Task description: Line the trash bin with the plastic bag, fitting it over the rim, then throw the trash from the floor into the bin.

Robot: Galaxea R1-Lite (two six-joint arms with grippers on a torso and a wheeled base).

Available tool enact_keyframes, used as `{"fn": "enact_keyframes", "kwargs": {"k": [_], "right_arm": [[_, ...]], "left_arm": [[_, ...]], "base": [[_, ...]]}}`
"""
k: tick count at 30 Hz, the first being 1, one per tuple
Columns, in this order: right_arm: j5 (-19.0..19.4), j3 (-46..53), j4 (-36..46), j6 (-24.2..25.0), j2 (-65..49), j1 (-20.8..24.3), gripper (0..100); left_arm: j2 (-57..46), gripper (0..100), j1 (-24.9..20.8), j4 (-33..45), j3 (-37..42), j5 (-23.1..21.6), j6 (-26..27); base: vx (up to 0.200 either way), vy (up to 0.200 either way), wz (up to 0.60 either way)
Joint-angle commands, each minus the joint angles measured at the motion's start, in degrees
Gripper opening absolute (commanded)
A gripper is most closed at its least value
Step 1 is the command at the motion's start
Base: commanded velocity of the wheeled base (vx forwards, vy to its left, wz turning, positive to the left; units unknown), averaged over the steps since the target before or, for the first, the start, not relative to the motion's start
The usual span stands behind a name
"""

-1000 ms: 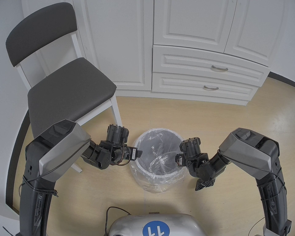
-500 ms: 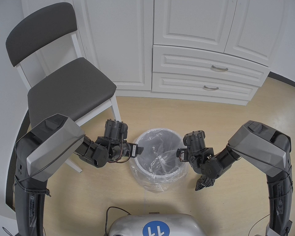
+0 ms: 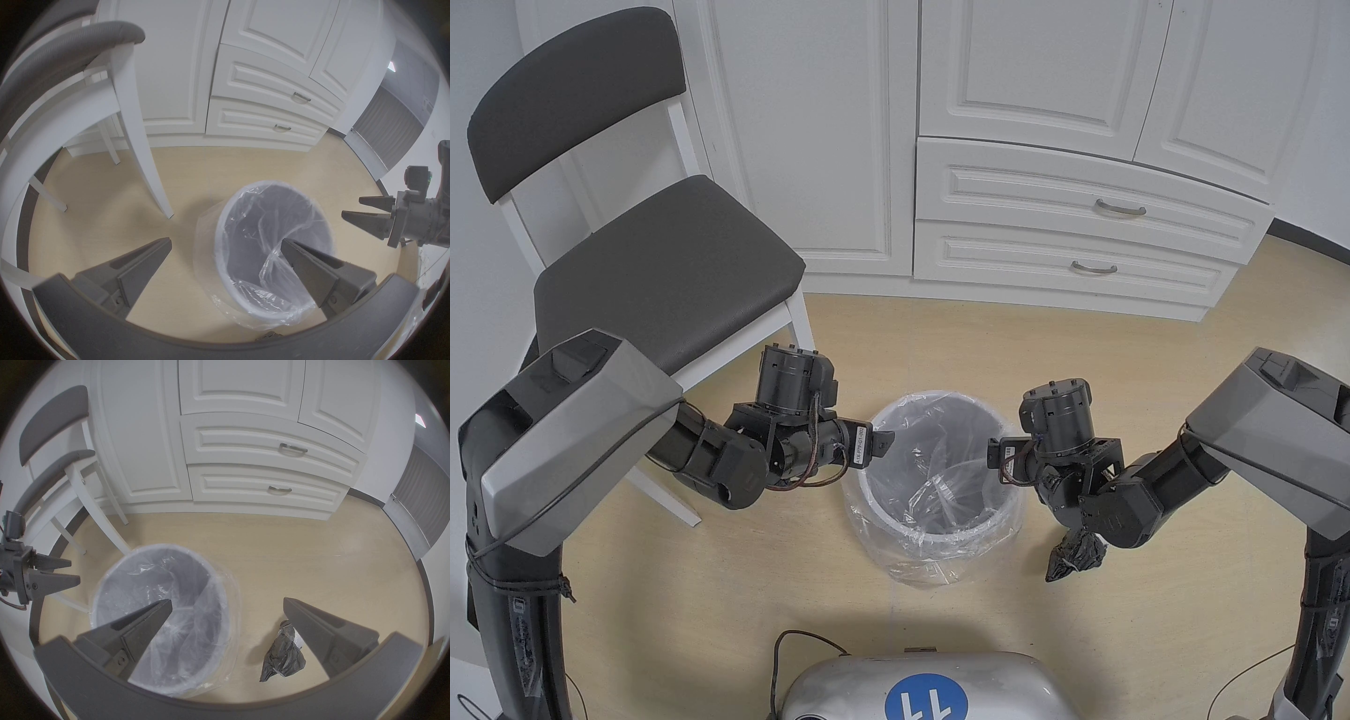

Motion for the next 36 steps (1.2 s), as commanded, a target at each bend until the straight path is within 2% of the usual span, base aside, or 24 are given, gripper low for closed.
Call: {"fn": "enact_keyframes", "kwargs": {"k": [1, 11, 18, 21, 22, 26, 29, 30, 31, 36], "right_arm": [[-0.5, 2.0, -0.1, 0.0, -3.0, 1.4, 100], [-1.7, 5.6, -3.3, -1.6, -3.9, 4.3, 100], [-0.9, 7.3, -8.9, -2.6, -3.6, 3.7, 100], [2.8, 9.4, -11.2, -3.3, -3.5, 3.4, 100], [3.3, 9.3, -11.4, -3.4, -3.4, 3.3, 0], [5.4, 3.2, -7.3, -3.7, -1.1, 3.2, 0], [5.4, -2.2, -3.0, -9.2, 1.1, 2.1, 0], [5.4, -2.2, -3.0, -9.2, 1.1, 2.1, 0], [5.8, -4.7, -3.5, -14.2, 3.2, 1.5, 0], [8.8, -13.1, -0.8, -15.7, 10.4, 1.9, 0]], "left_arm": [[-3.0, 100, -0.8, -1.2, 2.4, 0.1, 0.0], [-10.4, 100, -3.7, -8.1, 11.7, 0.1, 0.0], [-14.5, 100, -3.8, -12.1, 18.6, 0.6, -0.9], [-17.6, 100, -3.8, -13.7, 22.3, 1.0, -3.0], [-18.2, 100, -3.8, -13.7, 22.7, 1.0, -3.3], [-22.0, 100, -3.4, -13.8, 24.5, 0.9, -5.0], [-23.3, 100, -3.1, -13.9, 24.6, 0.3, -7.2], [-23.3, 100, -3.1, -13.9, 24.6, 0.3, -7.2], [-23.5, 100, -3.0, -14.0, 24.2, 0.4, -7.4], [-27.5, 100, 0.0, -13.5, 25.4, -0.5, -7.3]], "base": [[0.000, 0.000, 0.00], [0.000, 0.000, 0.00], [0.000, 0.000, 0.00], [0.000, 0.000, 0.00], [0.000, 0.000, 0.00], [0.000, 0.000, 0.00], [0.000, 0.000, 0.00], [0.000, 0.000, 0.00], [0.000, 0.000, 0.00], [0.000, 0.000, 0.00]]}}
